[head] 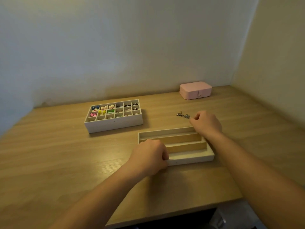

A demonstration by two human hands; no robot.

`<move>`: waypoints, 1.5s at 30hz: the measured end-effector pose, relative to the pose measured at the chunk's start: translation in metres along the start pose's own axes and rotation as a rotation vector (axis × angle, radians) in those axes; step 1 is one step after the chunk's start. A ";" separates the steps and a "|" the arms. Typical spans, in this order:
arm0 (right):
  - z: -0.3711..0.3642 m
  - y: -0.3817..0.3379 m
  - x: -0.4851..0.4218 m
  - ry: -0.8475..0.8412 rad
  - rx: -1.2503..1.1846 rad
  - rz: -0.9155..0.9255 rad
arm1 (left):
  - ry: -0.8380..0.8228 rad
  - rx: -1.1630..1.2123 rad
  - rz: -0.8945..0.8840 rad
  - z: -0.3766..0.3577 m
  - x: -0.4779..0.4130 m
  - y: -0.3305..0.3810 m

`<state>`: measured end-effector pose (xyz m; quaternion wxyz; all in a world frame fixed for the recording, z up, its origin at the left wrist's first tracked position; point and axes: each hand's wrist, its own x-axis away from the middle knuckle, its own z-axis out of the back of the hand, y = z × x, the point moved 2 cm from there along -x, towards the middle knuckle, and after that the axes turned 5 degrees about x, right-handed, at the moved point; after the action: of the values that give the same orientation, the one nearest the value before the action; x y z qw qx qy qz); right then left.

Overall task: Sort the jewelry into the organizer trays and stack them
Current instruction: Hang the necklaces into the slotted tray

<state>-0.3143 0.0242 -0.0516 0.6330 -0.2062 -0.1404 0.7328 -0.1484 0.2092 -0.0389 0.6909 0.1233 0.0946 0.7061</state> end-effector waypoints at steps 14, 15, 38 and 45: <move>-0.034 -0.036 -0.081 -0.176 0.102 0.229 | 0.319 0.760 0.176 0.034 -0.118 -0.057; -0.036 -0.037 -0.084 -0.171 0.127 0.231 | 0.330 0.778 0.181 0.031 -0.123 -0.057; -0.014 -0.063 -0.060 -0.283 -0.394 0.365 | 0.587 0.770 0.076 0.010 -0.119 -0.070; -0.001 -0.084 -0.026 -0.428 -0.645 0.455 | 0.482 0.848 -0.109 0.012 -0.111 -0.061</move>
<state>-0.2380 0.0114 -0.0104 0.3159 -0.2621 -0.4406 0.7983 -0.0844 0.0996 -0.0506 0.5741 0.2217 0.5373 0.5767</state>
